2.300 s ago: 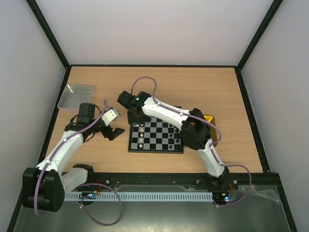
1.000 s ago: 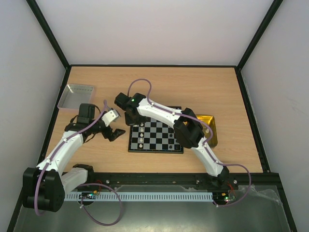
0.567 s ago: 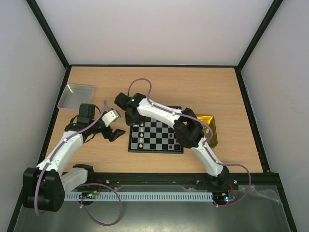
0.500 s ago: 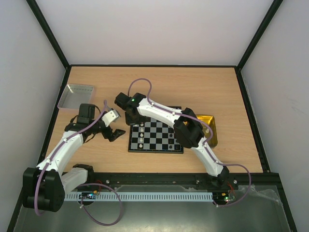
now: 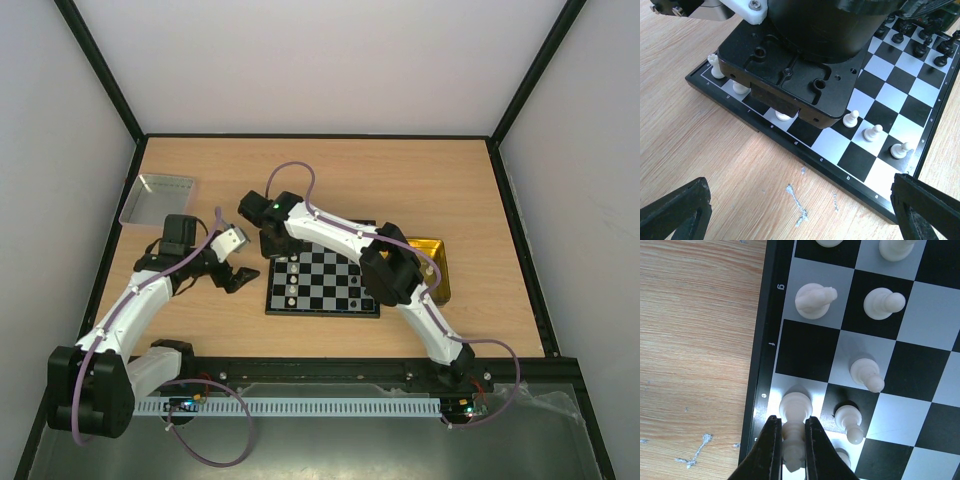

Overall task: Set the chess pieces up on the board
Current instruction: Place the chess piece on the chessboard.

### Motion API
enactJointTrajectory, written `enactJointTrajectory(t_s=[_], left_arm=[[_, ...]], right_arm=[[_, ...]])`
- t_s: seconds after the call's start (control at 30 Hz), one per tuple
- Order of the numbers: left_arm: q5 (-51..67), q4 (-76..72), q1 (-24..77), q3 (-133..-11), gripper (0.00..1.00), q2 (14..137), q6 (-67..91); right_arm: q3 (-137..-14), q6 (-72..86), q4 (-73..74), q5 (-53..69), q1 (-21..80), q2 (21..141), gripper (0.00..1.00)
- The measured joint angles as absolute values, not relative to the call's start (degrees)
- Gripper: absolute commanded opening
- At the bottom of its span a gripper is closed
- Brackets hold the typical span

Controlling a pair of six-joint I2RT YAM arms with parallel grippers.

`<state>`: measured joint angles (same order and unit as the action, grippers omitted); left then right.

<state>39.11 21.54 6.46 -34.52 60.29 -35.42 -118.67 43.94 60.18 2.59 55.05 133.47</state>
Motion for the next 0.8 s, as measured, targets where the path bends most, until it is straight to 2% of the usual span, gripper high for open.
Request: enactJointTrajectory(t_s=[0.17,0.57,0.8], left_arm=[[39.24,21.56,6.44,-34.52,0.99,60.29,-35.48],[39.48,21.58,6.44,-34.52,0.99,60.29,-35.59],[39.7,21.65,6.44,-34.52,0.99,60.29,-35.66]], right_arm=[[-118.67,43.92,60.18,2.61,55.02,133.53,0.1],[-118.67,43.97,60.18,2.61,55.02,133.53,0.18],[-118.67,43.99,60.18,2.61,55.02,133.53,0.18]])
